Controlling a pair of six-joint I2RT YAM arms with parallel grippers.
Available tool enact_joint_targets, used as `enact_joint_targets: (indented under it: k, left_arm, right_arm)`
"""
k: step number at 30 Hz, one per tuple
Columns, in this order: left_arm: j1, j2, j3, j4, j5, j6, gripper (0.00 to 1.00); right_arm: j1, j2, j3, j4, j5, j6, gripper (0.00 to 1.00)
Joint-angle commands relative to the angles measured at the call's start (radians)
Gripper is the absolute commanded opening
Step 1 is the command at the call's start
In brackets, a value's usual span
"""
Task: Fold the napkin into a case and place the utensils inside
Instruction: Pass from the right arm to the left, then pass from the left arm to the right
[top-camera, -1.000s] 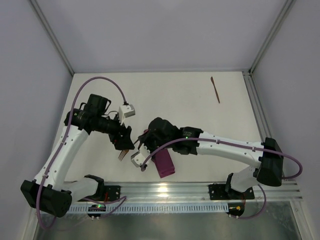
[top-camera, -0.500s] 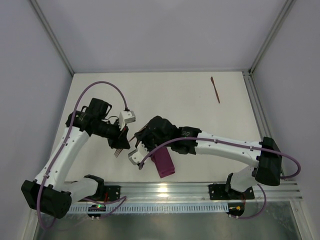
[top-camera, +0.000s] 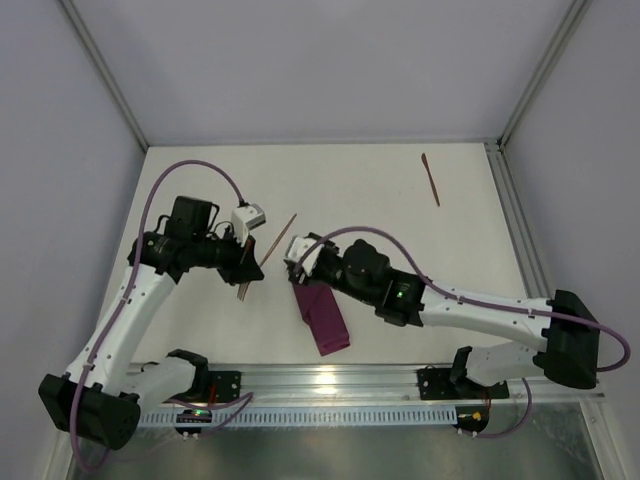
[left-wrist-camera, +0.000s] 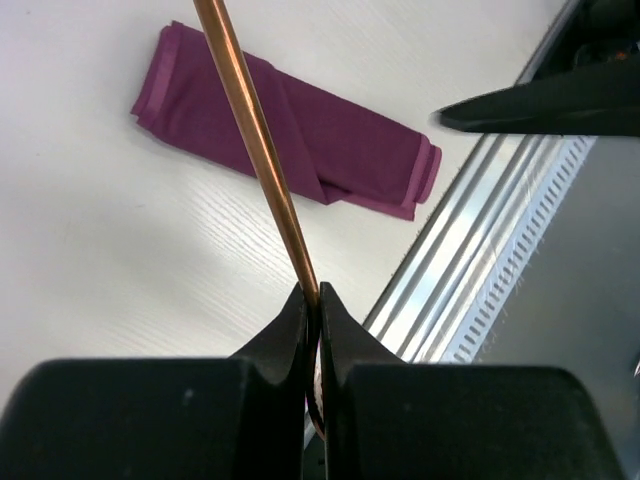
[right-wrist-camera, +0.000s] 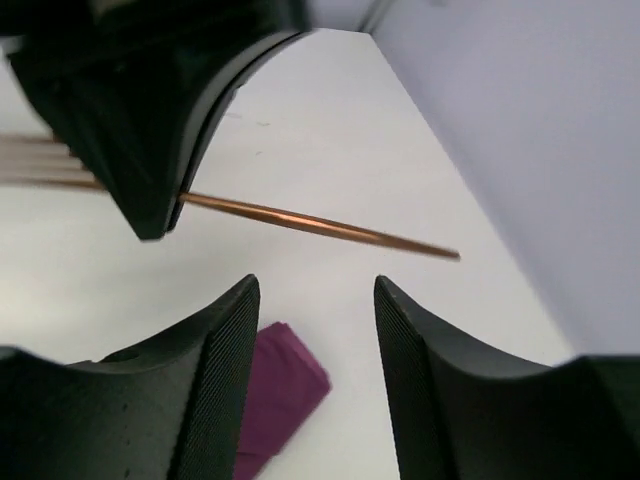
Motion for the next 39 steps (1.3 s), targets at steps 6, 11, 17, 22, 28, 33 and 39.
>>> enact_joint_targets:
  k: [6, 11, 17, 22, 28, 33, 39]
  left_arm:
    - [0.001, -0.005, -0.049, 0.259, -0.079, -0.229, 0.00]
    - [0.001, -0.023, -0.067, 0.285, -0.102, -0.226, 0.00]
    - [-0.001, -0.039, -0.076, 0.281, -0.094, -0.226, 0.00]
    - [0.001, -0.043, -0.083, 0.284, -0.093, -0.226, 0.00]
    - [0.001, -0.046, -0.083, 0.284, -0.087, -0.223, 0.00]
    - [0.001, -0.045, -0.081, 0.284, -0.074, -0.225, 0.00]
    - [-0.001, -0.045, -0.092, 0.261, -0.053, -0.191, 0.31]
  right_arm:
    - [-0.008, -0.035, 0.071, -0.127, 0.316, 1.271, 0.41]
    - [-0.008, 0.081, 0.116, -0.060, 0.273, 1.422, 0.43]
    - [-0.014, 0.195, 0.212, -0.030, 0.235, 1.411, 0.43]
    - [-0.031, 0.238, 0.211, 0.005, 0.198, 1.437, 0.36]
    - [-0.045, 0.264, 0.205, 0.024, 0.194, 1.446, 0.35]
    - [-0.056, 0.315, 0.243, 0.025, 0.146, 1.460, 0.14]
    - [-0.070, 0.299, 0.220, 0.005, 0.122, 1.402, 0.04]
